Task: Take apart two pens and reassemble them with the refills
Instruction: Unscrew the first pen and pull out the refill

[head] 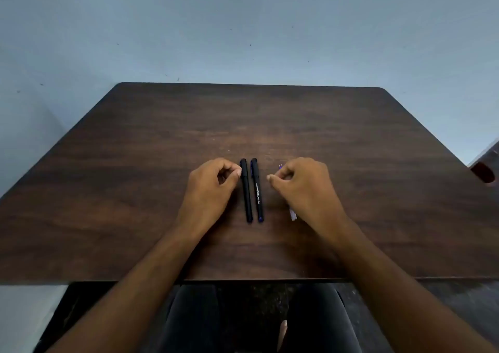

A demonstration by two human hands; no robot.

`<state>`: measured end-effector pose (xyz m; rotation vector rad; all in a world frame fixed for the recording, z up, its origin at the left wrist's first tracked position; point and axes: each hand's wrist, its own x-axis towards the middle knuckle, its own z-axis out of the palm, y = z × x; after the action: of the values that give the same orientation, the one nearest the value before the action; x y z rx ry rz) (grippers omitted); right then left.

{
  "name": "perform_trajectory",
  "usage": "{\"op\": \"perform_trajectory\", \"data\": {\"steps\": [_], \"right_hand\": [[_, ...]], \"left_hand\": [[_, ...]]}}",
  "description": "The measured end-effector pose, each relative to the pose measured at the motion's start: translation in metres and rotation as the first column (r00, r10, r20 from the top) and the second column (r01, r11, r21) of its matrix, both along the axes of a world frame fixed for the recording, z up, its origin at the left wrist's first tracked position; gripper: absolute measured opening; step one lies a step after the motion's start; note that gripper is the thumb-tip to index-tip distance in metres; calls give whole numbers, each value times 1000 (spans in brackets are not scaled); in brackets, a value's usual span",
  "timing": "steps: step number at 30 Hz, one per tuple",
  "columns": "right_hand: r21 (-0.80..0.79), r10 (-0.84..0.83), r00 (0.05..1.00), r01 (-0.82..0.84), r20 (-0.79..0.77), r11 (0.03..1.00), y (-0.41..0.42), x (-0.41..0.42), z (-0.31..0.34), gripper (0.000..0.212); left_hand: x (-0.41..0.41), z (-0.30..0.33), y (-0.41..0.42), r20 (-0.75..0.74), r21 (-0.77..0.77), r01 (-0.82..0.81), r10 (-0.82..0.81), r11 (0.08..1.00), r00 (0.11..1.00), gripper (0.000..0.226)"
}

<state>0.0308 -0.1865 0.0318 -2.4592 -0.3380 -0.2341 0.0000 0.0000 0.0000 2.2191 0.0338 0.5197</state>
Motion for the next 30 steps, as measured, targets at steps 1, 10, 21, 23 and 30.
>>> {"op": "perform_trajectory", "data": {"steps": [1, 10, 21, 23, 30], "right_hand": [[-21, -1, 998, 0, -62, 1000, 5, 1, 0, 36], [-181, -117, 976, 84, -182, 980, 36, 3, 1, 42], [-118, -140, 969, 118, -203, 986, 36, -1, 12, 40], [-67, -107, 981, 97, -160, 993, 30, -9, 17, 45], [62, -11, 1000, 13, -27, 998, 14, -38, 22, 28]], "left_hand": [[0, 1, 0, 6, -4, -3, 3, 1000, 1000, 7], [1, 1, 0, 16, 5, -31, 31, 1000, 999, 8], [-2, 4, -1, 35, -31, -40, 41, 999, 999, 5], [-5, 6, -2, 57, -73, -51, 55, 996, 997, 7], [-7, 30, -14, 12, -450, 5, 0, 893, 1000, 28]]}}
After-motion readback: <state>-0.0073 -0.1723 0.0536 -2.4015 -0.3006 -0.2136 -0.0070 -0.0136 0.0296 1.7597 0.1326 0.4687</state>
